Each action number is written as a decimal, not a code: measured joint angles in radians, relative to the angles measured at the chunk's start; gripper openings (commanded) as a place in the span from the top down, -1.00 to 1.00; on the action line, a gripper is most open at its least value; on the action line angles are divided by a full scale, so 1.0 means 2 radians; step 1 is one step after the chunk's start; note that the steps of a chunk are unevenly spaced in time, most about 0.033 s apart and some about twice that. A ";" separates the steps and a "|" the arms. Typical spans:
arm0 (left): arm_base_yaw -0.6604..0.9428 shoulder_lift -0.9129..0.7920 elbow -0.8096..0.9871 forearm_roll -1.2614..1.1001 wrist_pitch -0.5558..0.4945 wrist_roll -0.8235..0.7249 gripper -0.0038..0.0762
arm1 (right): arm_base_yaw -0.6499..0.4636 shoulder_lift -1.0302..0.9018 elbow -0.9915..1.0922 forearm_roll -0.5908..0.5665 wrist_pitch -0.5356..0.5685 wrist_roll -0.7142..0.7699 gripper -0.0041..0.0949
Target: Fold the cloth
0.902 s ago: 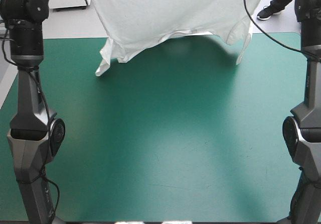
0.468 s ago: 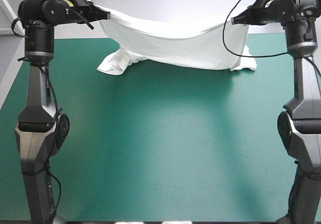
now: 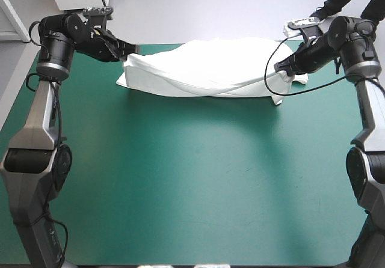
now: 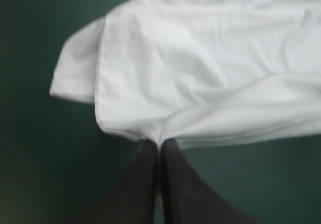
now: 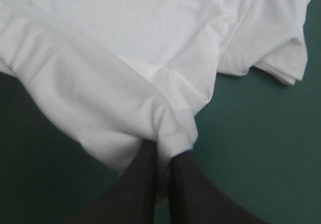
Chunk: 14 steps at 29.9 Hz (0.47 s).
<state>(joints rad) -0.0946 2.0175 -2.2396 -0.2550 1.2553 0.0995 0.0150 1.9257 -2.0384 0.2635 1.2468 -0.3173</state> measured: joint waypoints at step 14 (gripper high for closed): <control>-0.006 -0.225 0.364 -0.015 -0.004 0.037 0.93 | 0.000 -0.166 0.224 0.006 -0.001 0.002 0.95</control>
<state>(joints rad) -0.1067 1.5668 -1.5109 -0.2853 1.2470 0.1728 0.0150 1.5934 -1.5913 0.2760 1.2438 -0.3140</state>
